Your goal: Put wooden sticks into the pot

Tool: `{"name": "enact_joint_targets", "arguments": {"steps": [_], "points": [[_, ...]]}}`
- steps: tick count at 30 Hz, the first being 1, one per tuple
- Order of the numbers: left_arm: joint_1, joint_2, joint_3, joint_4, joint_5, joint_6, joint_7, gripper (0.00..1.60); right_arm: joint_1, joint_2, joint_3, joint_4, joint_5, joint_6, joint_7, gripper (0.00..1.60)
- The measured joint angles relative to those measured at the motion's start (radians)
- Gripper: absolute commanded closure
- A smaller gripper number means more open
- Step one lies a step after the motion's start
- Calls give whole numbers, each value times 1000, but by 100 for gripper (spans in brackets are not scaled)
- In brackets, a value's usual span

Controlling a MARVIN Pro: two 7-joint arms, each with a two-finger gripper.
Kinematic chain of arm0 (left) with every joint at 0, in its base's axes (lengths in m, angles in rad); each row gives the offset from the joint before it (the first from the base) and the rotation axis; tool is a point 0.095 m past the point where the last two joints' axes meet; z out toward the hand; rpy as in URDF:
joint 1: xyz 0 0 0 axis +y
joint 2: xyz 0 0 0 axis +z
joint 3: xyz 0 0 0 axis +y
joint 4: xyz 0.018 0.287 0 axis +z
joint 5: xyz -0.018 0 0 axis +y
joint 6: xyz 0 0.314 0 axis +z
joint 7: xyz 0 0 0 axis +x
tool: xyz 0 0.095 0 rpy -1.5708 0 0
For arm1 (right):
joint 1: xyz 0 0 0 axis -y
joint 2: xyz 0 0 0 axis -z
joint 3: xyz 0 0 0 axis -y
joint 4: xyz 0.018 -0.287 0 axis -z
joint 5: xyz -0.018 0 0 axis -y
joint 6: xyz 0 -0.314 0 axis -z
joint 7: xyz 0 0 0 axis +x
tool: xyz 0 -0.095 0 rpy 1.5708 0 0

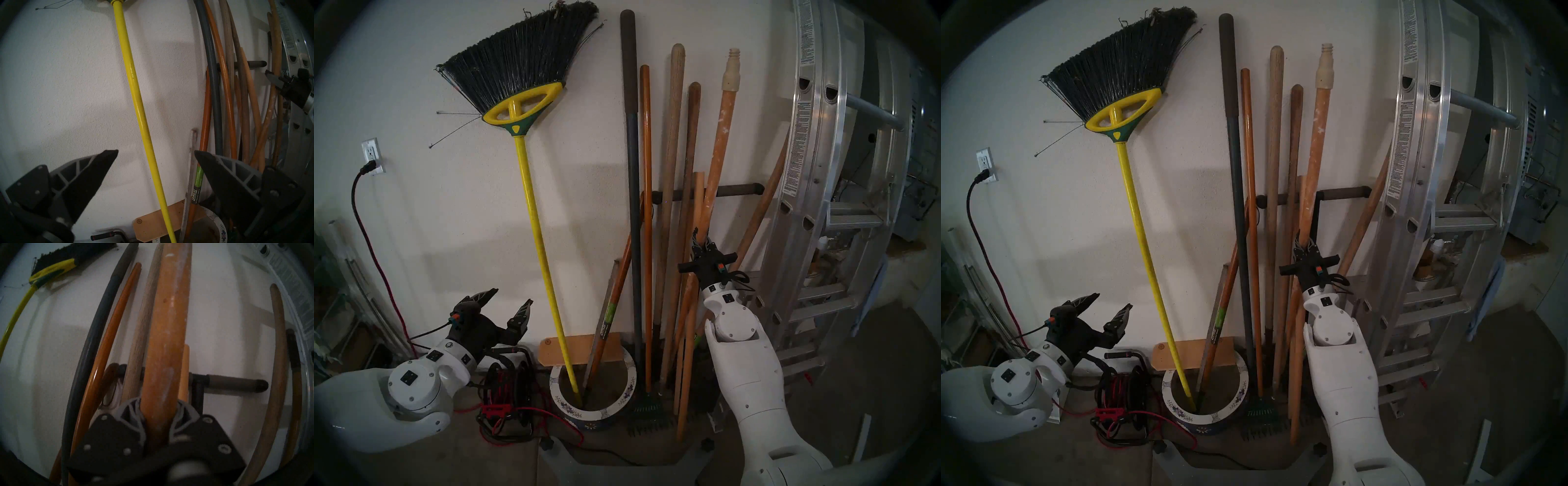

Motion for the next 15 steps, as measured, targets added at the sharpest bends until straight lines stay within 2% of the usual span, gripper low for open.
{"name": "enact_joint_targets", "arguments": {"steps": [15], "points": [[0, 5, 0, 0, -6, -3, 0, 0, -93, -9, -2, -192, 19, -24, -2, 160]]}}
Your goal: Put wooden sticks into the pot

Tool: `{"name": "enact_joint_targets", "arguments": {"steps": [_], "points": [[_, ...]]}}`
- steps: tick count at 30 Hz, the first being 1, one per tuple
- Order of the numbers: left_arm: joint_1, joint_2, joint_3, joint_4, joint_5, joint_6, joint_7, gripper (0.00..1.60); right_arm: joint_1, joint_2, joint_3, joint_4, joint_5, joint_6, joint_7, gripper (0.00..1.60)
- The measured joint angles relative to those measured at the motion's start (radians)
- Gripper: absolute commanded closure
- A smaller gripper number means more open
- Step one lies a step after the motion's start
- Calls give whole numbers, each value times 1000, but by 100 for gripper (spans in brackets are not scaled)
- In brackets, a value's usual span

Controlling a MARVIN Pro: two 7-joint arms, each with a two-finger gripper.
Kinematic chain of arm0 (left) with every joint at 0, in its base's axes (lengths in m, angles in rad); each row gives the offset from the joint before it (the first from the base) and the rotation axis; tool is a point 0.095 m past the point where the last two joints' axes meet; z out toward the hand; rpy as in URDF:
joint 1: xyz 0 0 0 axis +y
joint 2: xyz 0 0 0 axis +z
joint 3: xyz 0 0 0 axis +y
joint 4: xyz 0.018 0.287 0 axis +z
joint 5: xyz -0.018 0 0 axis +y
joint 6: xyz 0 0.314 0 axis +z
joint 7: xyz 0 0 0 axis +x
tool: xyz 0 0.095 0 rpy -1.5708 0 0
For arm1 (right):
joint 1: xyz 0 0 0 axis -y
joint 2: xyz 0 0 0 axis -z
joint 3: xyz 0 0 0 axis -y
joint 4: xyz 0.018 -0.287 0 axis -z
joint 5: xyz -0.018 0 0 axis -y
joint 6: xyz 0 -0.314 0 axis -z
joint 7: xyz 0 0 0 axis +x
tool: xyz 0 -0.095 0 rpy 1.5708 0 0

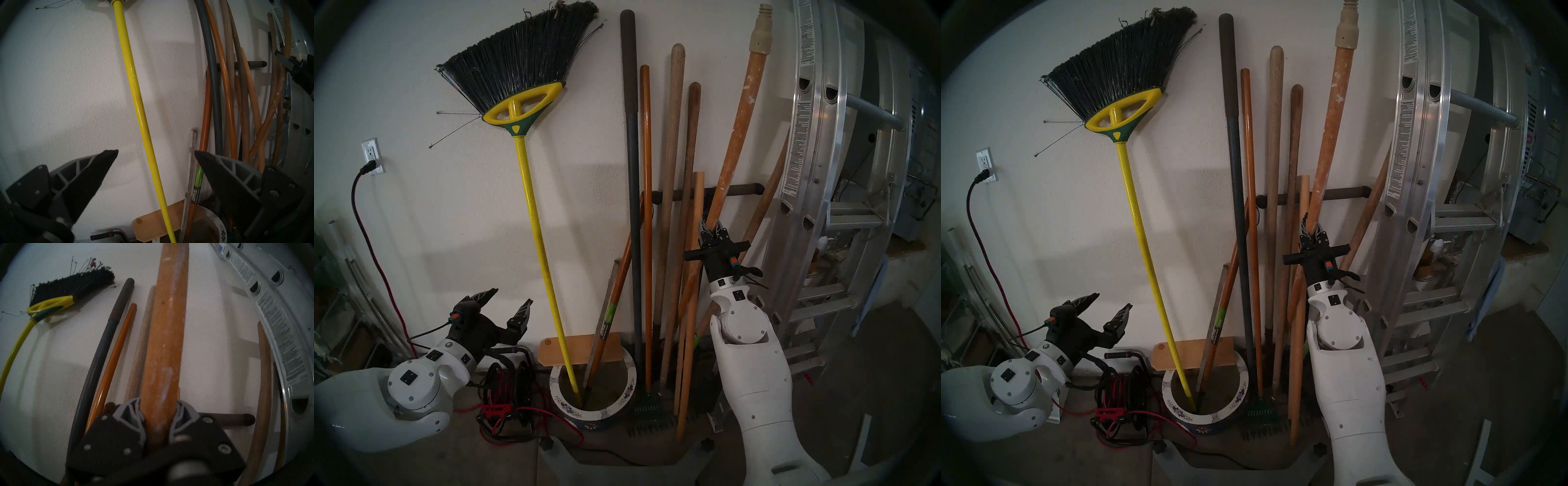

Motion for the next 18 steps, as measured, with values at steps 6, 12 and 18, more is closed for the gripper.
{"name": "enact_joint_targets", "arguments": {"steps": [6, 12, 18], "points": [[0, 2, 0, 0, -2, -1, 0, 0, -41, -6, -12, -76, 7, -1, 1, 160], [0, 4, 0, 0, -5, -2, 0, 0, -76, -10, -32, -152, 11, -1, 1, 160], [1, 6, 0, 0, -8, -3, 0, 0, -114, -11, -46, -233, 14, -1, -1, 160]]}}
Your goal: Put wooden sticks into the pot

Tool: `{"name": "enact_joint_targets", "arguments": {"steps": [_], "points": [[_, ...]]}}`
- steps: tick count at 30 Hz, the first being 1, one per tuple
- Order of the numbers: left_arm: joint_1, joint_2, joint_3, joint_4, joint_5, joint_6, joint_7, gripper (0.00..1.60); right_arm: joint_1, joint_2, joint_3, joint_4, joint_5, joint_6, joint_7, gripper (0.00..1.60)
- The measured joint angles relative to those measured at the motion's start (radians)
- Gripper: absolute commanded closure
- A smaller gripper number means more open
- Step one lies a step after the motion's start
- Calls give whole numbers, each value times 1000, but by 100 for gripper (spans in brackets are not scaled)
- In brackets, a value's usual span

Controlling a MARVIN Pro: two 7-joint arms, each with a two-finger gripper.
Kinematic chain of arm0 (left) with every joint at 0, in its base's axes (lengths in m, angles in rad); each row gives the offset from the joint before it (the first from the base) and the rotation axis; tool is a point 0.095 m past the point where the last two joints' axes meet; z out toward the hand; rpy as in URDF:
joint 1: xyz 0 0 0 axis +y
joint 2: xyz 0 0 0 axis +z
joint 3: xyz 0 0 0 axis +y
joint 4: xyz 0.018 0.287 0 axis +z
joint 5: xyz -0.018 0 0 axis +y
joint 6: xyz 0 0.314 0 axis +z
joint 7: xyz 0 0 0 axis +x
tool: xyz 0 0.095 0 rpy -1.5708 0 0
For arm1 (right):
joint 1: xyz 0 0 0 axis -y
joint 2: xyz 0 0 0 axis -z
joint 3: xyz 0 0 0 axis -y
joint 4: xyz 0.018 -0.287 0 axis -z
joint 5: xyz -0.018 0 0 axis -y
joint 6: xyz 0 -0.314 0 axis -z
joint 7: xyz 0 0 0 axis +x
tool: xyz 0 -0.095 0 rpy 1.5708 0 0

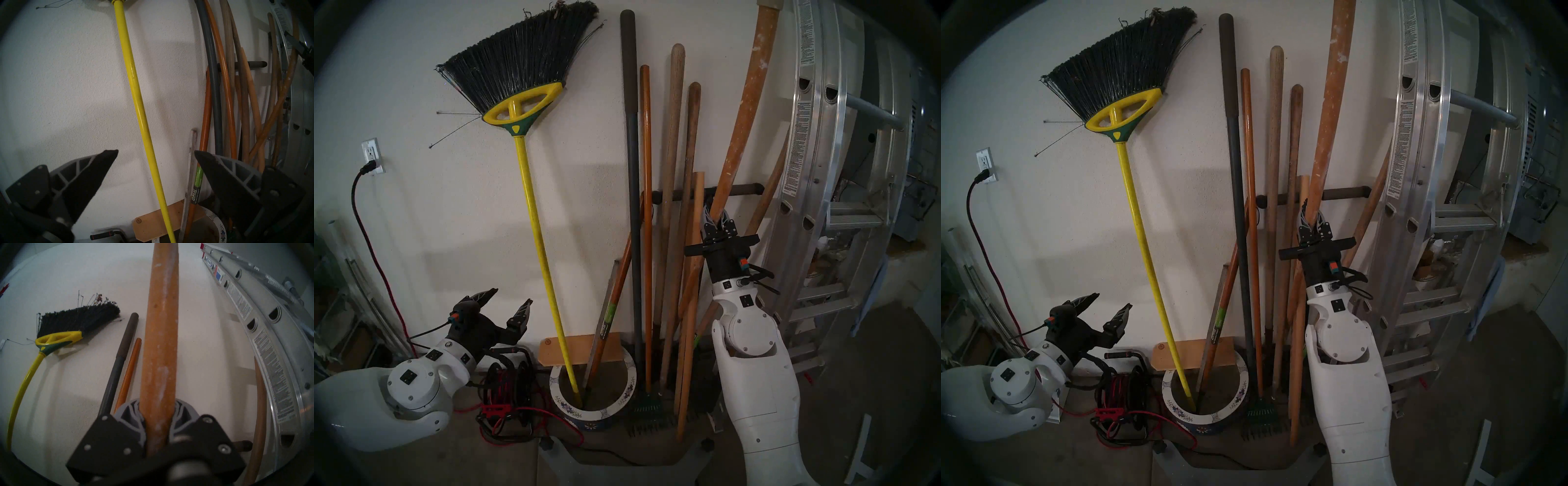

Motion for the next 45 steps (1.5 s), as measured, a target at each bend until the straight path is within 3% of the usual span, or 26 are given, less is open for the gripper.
{"name": "enact_joint_targets", "arguments": {"steps": [13, 26, 32, 34, 45], "points": [[1, 4, 0, 0, -5, -2, 0, 0, -84, 1, -57, -165, 5, 3, -15, 160], [1, 8, 0, 0, -9, -5, 1, 0, -180, 42, -206, -334, -2, 39, -23, 160], [2, 10, 0, 0, -11, -5, 1, 0, -215, 78, -283, -406, -17, 80, -29, 160], [2, 11, 0, 0, -12, -6, 1, 0, -235, 107, -331, -451, -33, 117, -35, 160], [3, 14, 1, 0, -10, -8, 1, 0, -261, 205, -450, -583, -71, 290, -73, 160]]}}
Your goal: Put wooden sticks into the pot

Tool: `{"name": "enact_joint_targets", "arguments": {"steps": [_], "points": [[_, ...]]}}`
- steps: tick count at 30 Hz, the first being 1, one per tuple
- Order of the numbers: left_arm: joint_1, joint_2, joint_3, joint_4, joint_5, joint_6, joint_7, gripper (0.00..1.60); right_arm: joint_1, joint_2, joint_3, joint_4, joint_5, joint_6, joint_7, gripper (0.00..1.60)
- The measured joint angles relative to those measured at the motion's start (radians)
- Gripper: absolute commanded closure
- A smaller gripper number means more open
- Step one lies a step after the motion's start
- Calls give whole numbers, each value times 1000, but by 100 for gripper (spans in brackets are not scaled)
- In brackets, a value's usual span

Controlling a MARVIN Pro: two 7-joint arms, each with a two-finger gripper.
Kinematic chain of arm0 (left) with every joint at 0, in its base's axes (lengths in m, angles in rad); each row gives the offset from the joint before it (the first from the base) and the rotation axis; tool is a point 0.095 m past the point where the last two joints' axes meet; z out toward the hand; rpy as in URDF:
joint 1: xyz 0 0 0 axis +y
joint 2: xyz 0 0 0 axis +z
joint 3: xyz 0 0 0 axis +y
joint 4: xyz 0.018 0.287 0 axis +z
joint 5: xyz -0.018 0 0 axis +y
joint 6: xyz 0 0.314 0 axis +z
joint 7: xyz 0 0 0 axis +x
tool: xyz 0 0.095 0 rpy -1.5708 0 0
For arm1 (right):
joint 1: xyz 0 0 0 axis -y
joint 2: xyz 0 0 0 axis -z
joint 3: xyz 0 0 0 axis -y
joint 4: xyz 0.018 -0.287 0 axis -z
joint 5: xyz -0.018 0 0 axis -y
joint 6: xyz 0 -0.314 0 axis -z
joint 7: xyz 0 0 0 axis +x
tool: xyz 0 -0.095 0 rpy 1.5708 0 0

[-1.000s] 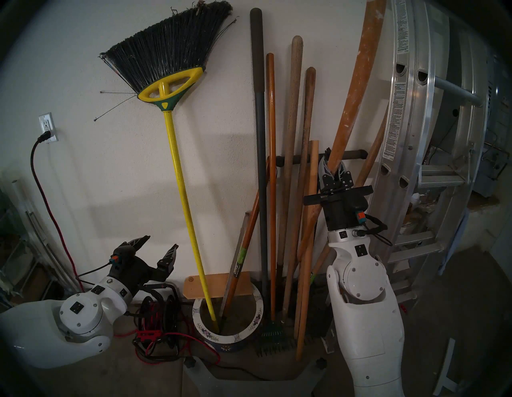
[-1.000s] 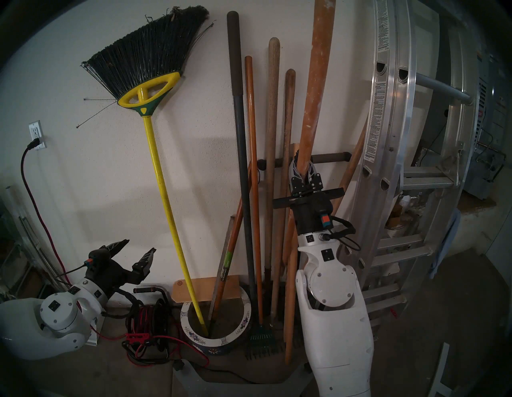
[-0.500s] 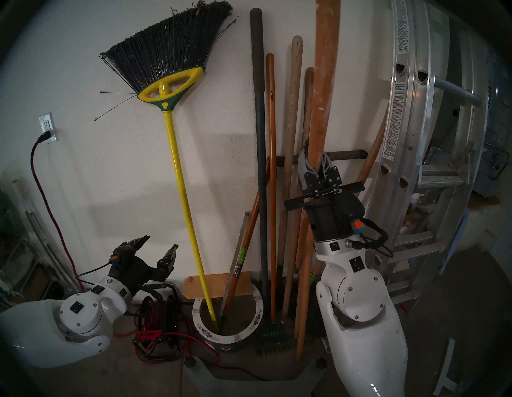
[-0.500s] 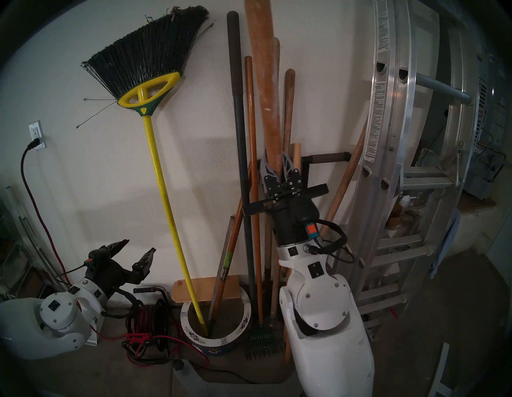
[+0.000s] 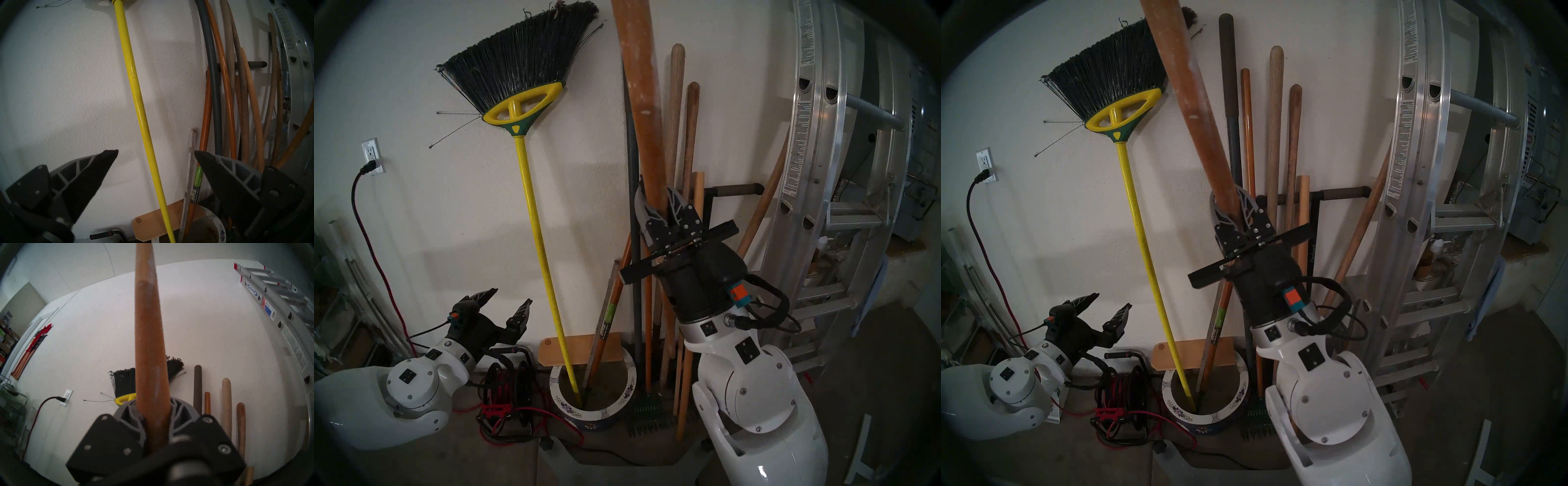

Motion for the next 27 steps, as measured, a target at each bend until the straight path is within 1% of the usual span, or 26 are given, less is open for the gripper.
{"name": "enact_joint_targets", "arguments": {"steps": [2, 4, 7, 9, 13, 19, 23, 27], "points": [[0, 1, 0, 0, 2, 0, 0, 0, 8, 26, -31, -22, -2, 64, -18, 160], [0, 1, 0, 0, 2, -1, 0, 0, 12, 34, -40, -27, -2, 86, -24, 160], [1, 2, 0, 0, 4, -1, 1, 0, 30, 52, -68, -34, -2, 148, -41, 160], [1, 2, 0, 0, 7, -2, 1, 0, 55, 66, -93, -35, 3, 210, -57, 160], [1, 3, 1, 0, 11, -2, 2, 0, 89, 75, -119, -34, 12, 278, -77, 160], [2, 3, 1, 0, 16, -3, 3, 0, 152, 80, -159, -23, 30, 400, -129, 160], [2, 3, 1, -1, 20, -4, 5, 0, 196, 73, -183, -15, 48, 488, -161, 160], [2, 3, 2, -1, 23, -4, 6, 0, 238, 62, -205, -3, 65, 557, -184, 160]]}}
